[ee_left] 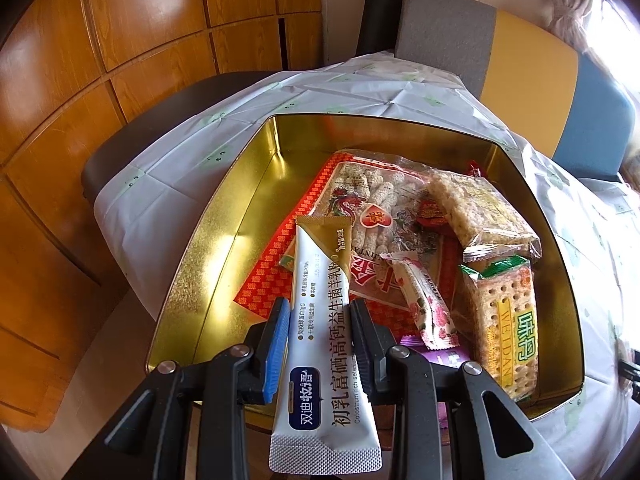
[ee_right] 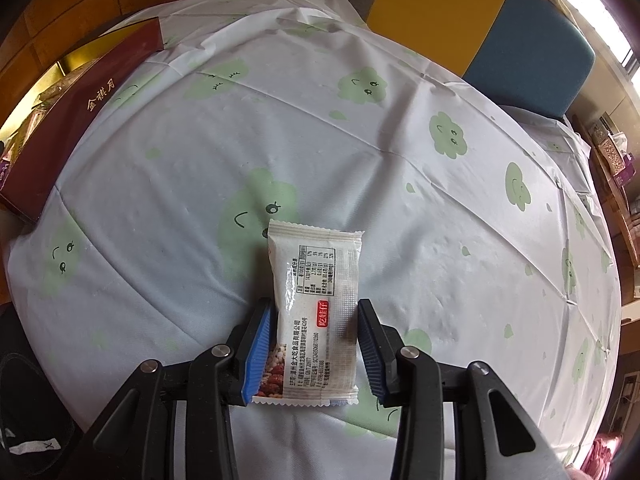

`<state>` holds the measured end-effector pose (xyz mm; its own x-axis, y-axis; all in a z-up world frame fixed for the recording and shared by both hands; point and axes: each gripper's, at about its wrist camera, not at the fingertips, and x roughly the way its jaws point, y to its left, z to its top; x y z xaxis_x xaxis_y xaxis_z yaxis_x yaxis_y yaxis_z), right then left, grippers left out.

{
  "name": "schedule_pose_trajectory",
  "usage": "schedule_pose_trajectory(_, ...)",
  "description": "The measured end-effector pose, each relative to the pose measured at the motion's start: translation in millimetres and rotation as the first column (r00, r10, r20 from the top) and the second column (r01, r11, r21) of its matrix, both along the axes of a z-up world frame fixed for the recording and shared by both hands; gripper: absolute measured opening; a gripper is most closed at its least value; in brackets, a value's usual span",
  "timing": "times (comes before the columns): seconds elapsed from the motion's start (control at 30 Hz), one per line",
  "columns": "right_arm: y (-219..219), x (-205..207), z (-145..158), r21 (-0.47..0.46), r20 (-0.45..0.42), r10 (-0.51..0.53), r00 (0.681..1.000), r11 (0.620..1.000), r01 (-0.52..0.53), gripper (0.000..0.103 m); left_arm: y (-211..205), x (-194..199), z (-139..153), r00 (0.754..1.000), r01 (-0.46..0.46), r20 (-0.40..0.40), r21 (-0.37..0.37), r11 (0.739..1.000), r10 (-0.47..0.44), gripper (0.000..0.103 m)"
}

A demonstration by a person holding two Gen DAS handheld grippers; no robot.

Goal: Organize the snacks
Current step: 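Lower the stick sachet into the tray and open the left gripper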

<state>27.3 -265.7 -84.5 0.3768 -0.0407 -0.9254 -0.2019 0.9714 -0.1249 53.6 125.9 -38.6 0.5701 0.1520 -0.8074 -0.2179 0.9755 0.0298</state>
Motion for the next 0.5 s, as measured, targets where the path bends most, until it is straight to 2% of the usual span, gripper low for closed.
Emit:
schedule_pose_trajectory(0.27,1.5,1.7,0.3,-0.009,0.010,-0.044,0.999,0.999,0.044,0.037,2.3,-2.7,1.6,1.000,0.006,0.007,-0.021,1.000,-0.006,0.031)
schedule_pose_trajectory(0.5,0.0,3.9,0.5,-0.004,0.011,-0.078,0.997,0.997,0.078,0.037,5.5,-10.9,13.0,0.999,0.002,0.051,-0.042,0.999,0.000,0.031)
